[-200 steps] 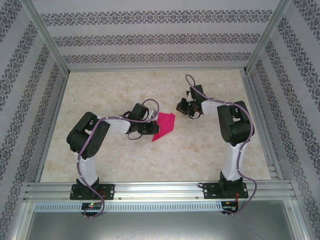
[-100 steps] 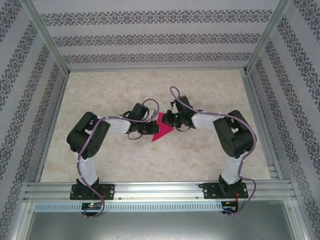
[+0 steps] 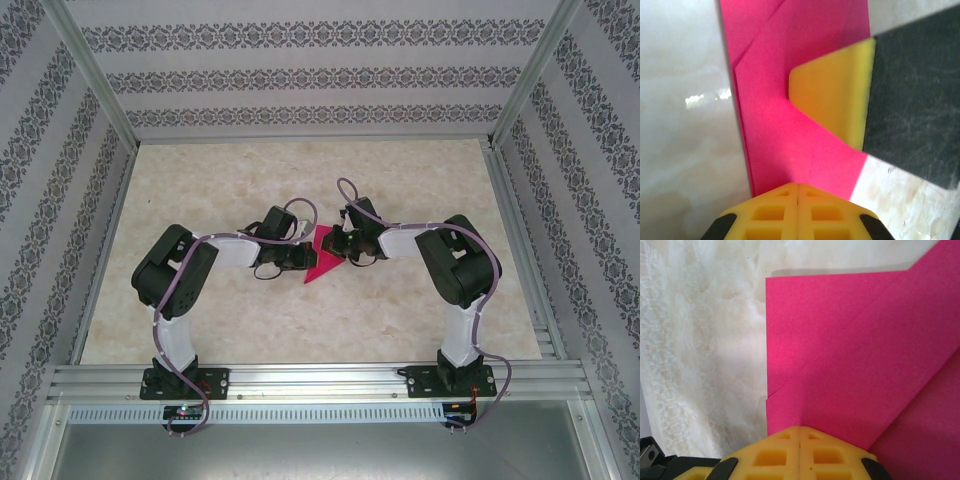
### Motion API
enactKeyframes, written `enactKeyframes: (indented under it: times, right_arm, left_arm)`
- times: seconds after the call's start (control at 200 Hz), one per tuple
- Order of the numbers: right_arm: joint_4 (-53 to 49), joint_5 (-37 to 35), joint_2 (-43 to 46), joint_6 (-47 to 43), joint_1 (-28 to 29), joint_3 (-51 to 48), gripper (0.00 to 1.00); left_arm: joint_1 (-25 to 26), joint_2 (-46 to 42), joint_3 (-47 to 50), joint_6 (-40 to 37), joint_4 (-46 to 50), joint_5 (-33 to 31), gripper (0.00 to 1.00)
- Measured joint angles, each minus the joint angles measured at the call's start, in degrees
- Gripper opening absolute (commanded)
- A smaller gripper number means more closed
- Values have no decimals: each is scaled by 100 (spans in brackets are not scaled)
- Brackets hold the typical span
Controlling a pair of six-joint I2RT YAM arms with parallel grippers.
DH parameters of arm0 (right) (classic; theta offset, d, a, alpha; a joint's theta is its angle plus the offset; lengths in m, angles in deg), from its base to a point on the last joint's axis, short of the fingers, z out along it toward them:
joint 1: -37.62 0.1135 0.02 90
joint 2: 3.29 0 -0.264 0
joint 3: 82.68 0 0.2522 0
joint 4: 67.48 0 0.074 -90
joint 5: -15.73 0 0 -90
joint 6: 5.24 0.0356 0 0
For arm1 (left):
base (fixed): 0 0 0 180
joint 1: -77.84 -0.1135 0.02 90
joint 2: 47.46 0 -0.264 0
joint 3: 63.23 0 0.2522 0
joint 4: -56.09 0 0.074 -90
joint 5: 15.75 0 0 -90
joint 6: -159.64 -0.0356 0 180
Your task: Fold a paper plane with a square sheet of paper (pick it up from the middle)
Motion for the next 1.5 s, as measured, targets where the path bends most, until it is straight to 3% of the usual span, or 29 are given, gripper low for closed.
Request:
enactKeyframes:
  times: [0.1, 0.415, 0.884, 1.504]
  right_arm:
    - [-2, -13, 0, -9, 0, 0, 4]
    - [-2, -11, -15, -4, 0, 2, 3]
    - [-44, -7, -37, 9, 0, 31, 2]
    - [-114, 15, -52, 9, -4, 68, 1]
  left_arm:
    - [0, -223, 0, 42, 238, 153, 23]
    - [2, -682, 105, 275, 267, 476, 31]
    - [52, -238, 129, 315, 319, 516, 27]
    - [81, -328, 380, 109, 490, 442, 18]
